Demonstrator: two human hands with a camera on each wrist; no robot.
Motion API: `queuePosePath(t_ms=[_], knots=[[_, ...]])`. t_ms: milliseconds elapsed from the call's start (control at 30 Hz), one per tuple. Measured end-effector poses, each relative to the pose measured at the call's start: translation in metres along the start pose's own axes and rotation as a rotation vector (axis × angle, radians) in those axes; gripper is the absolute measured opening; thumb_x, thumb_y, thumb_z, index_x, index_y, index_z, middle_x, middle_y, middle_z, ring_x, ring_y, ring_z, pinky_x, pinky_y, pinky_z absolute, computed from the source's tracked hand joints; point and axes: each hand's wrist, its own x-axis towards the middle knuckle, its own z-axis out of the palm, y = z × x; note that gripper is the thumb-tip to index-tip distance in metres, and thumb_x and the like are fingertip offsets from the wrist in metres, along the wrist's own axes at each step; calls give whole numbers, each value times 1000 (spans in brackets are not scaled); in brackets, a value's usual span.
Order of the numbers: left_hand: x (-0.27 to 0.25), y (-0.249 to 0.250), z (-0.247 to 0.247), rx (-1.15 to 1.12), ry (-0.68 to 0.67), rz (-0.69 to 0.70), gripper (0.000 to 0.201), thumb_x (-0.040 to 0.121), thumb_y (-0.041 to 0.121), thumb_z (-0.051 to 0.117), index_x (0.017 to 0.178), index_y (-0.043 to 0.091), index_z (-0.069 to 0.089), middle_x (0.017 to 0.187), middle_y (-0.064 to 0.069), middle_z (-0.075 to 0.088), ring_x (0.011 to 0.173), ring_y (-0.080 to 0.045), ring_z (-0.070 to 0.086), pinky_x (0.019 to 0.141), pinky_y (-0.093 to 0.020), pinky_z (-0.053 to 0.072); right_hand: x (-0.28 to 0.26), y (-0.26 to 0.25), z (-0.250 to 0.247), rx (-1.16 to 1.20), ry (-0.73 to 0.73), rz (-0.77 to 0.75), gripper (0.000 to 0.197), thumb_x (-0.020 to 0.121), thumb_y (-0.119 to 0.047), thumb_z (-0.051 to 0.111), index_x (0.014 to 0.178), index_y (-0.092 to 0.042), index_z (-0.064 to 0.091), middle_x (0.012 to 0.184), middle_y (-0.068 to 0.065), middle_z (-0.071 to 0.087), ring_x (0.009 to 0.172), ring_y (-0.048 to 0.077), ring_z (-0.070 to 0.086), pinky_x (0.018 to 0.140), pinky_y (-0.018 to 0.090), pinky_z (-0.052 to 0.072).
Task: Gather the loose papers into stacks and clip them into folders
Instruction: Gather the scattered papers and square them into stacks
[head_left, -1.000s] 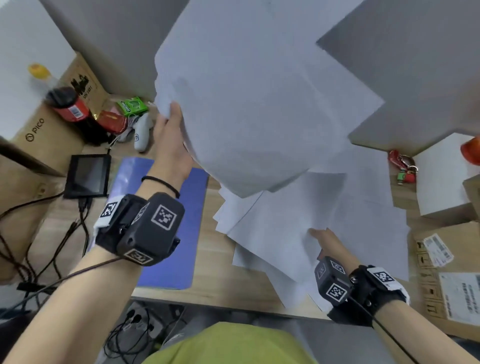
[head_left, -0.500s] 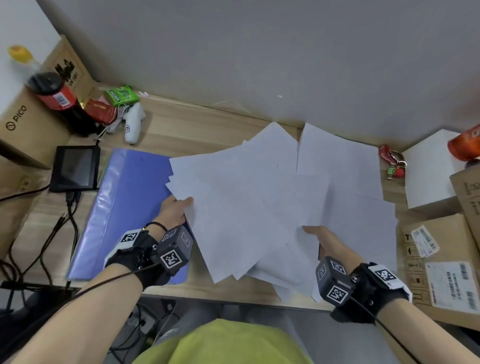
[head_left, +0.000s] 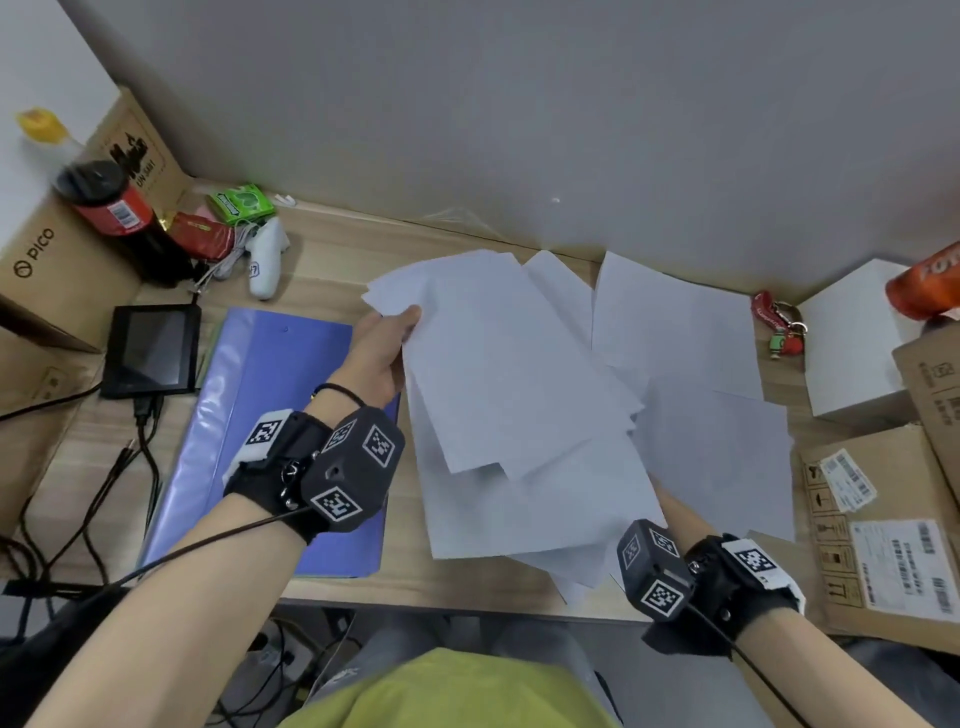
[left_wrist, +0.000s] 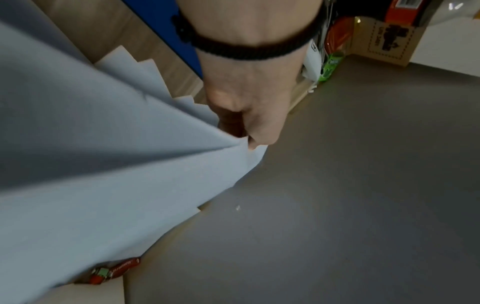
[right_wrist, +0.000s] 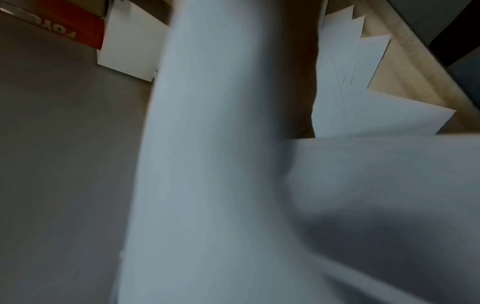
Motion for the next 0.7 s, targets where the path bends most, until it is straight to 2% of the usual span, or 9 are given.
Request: queuePosePath(t_ms=[33, 100, 200, 267, 333, 467, 567, 600, 700], knots=[[2, -6, -6, 4, 60, 2, 28, 96, 6, 55, 123, 6, 57, 113, -8, 68, 94, -23, 69, 77, -37, 58, 0, -3, 1, 74, 2, 20, 47, 99, -23, 43, 145, -26, 35, 110, -4, 54, 91, 16, 56, 66, 11, 50], [7, -26, -25, 69, 138, -11, 35, 96, 4, 55, 130, 3, 53, 122, -11, 64, 102, -27, 66, 87, -42, 54, 7, -3, 1, 106, -66, 55, 37, 100, 4, 35, 137, 6, 41, 103, 3, 52, 72, 11, 61, 48, 7, 46], [8, -56, -54, 189, 154, -131, 35, 95, 3, 56, 130, 4, 53, 125, -12, 61, 100, -29, 63, 85, -44, 52, 24, -5, 6, 81, -49, 92, 25, 98, -21, 51, 110, 0, 59, 79, 6, 67, 50, 5, 67, 52, 15, 51], [9, -72, -67, 239, 122, -210, 31, 92, 3, 60, 123, 7, 57, 126, -13, 62, 111, -33, 61, 94, -49, 50, 32, -2, 4, 77, -11, 97, 27, 99, -18, 43, 92, 2, 59, 56, 7, 67, 42, 15, 64, 42, 15, 47], [6, -79, -67, 257, 109, -224, 29, 90, 0, 62, 117, 9, 59, 124, -11, 62, 112, -33, 60, 99, -51, 47, 30, -6, 7, 73, -17, 108, 33, 100, -17, 40, 83, 0, 61, 58, 12, 67, 43, 19, 65, 38, 16, 45], [-3, -83, -52, 233, 89, -174, 35, 88, -6, 63, 121, 2, 54, 119, -11, 61, 102, -30, 59, 90, -45, 49, 26, -3, 10, 117, -12, 132, 46, 98, -51, 36, 108, -12, 59, 75, 8, 73, 65, 24, 70, 52, 29, 51], [-6, -84, -40, 229, -7, -194, 50, 84, -6, 67, 131, -1, 50, 130, -15, 60, 105, -33, 62, 84, -44, 51, 22, 1, 13, -63, -54, 190, 94, 67, -76, 62, 136, -16, 45, 84, 4, 72, 72, 28, 67, 62, 32, 51], [-7, -85, -36, 227, -37, -202, 53, 83, -5, 68, 132, 1, 49, 131, -16, 60, 106, -33, 63, 82, -43, 53, 25, 4, 13, -183, -73, 183, 106, 60, -77, 67, 140, -14, 39, 85, 2, 70, 70, 26, 63, 62, 31, 49], [-11, -86, -23, 236, -144, -237, 54, 84, 2, 70, 133, 7, 50, 128, -10, 63, 110, -28, 63, 80, -39, 55, 29, 13, 13, -290, -36, 155, 91, 66, -52, 81, 128, 3, 45, 93, 10, 61, 54, 18, 61, 53, 26, 51]])
